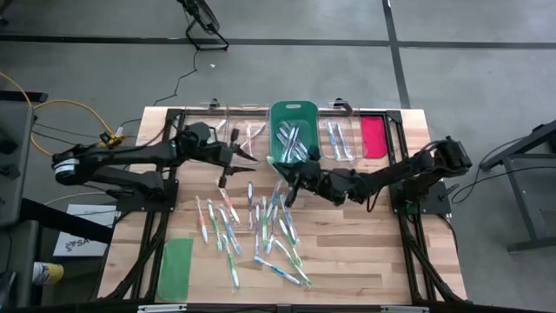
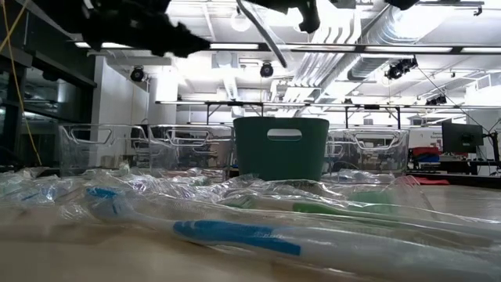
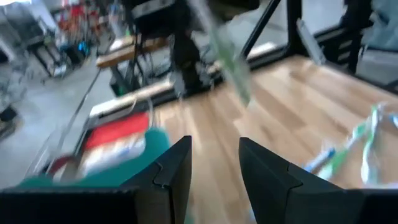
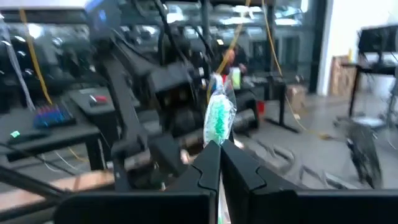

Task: Pick & Place Toothbrushes
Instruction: Put the green toothbrush into the left transparent bin

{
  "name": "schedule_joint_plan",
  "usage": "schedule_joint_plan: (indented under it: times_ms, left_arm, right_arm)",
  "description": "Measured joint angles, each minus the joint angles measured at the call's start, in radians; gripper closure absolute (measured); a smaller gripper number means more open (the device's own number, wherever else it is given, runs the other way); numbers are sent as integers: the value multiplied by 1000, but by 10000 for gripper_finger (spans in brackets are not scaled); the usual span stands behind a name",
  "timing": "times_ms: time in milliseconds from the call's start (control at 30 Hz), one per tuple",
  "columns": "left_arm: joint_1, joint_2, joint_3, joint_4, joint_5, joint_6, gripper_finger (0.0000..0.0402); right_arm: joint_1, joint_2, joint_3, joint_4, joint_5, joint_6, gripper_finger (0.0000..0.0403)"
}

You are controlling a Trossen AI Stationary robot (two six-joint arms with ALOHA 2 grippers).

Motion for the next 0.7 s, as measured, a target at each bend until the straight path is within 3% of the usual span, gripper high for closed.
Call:
schedule_joint_plan:
  times_ms: [200,333,467,700]
  left_arm:
    - [-81,141,0,320,-1,-79,273]
    - [-107,212,0,465,-63,-159,273]
    - [-103,251,0,525,-117,-262,273]
    - [-119,257,1,549,-134,-331,273]
  right_arm:
    - [-63,1,0,103,-108,-35,400]
    - [-84,1,0,129,-202,-66,400]
    - [-85,1,0,138,-273,-108,400]
    - [-105,2,0,139,-270,-129,400]
